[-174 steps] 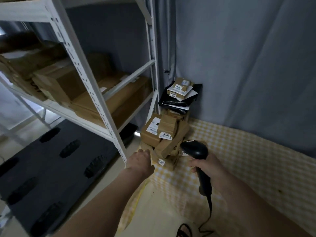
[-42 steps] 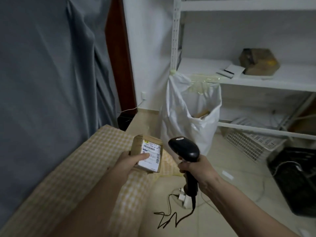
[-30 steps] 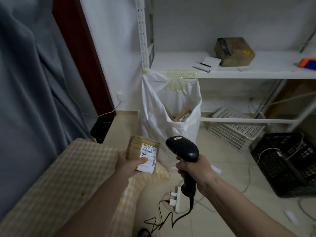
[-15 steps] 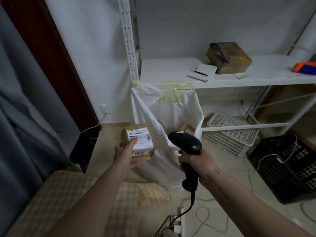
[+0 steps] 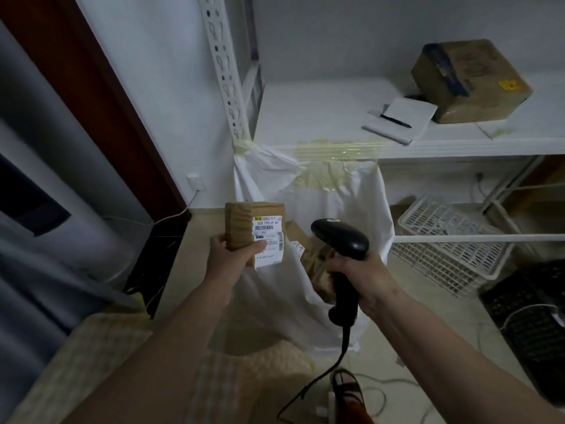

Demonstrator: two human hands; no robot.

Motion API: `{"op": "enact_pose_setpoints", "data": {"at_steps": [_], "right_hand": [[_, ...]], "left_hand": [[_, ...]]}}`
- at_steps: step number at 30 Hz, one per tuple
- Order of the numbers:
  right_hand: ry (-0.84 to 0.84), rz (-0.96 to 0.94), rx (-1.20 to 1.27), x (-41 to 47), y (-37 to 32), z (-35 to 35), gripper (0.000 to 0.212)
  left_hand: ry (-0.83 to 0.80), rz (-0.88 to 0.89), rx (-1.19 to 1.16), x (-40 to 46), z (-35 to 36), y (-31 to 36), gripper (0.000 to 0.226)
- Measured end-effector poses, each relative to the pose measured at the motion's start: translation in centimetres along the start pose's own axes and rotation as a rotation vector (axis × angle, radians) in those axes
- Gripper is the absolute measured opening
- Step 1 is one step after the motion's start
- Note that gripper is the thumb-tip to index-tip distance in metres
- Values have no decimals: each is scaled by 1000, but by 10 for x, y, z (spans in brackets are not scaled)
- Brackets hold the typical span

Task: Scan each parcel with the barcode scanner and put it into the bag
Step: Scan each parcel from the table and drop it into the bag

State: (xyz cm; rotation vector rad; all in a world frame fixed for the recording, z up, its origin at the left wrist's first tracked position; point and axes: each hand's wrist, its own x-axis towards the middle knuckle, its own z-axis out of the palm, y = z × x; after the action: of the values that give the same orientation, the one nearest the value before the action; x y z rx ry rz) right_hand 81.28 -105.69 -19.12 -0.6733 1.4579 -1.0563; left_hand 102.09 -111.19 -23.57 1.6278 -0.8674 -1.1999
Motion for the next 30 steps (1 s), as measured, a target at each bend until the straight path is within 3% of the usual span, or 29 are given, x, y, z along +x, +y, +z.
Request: {"op": "enact_pose_setpoints", "data": {"at_steps": [3,7,15,17,18,21,23,25,30], "right_hand": [[-24,69,5,55,-13,-20,18],[-58,164,5,122,-25,-50,16],[-92,241,-129,213,-16,-95,13],[-106,274,-132,226,-9,-97,11],[-113,292,-140,232,-6,-96,11],[-137,336,-190,244,2,-88,10],[-175,353,-210,247,4,-79,9],[-235,354,-194,250,3,-71,11],[-361,344,-250,253,-1,-55,10]], "left_hand": [[28,-28,-77,37,47,13,64],[-11,-191,-191,92,121,16,64],[-42,-420,-75,164,224,-49,69],[-13,-383,194,165,223,-69,96],[-17,-331,444,163,216,-77,98],[-74,-245,1292,149,183,-98,84],[-57,-228,1555,144,164,-106,78],[-30,-255,1519,146,156,-108,74],[-146,-231,1372,157,168,-88,78]]}}
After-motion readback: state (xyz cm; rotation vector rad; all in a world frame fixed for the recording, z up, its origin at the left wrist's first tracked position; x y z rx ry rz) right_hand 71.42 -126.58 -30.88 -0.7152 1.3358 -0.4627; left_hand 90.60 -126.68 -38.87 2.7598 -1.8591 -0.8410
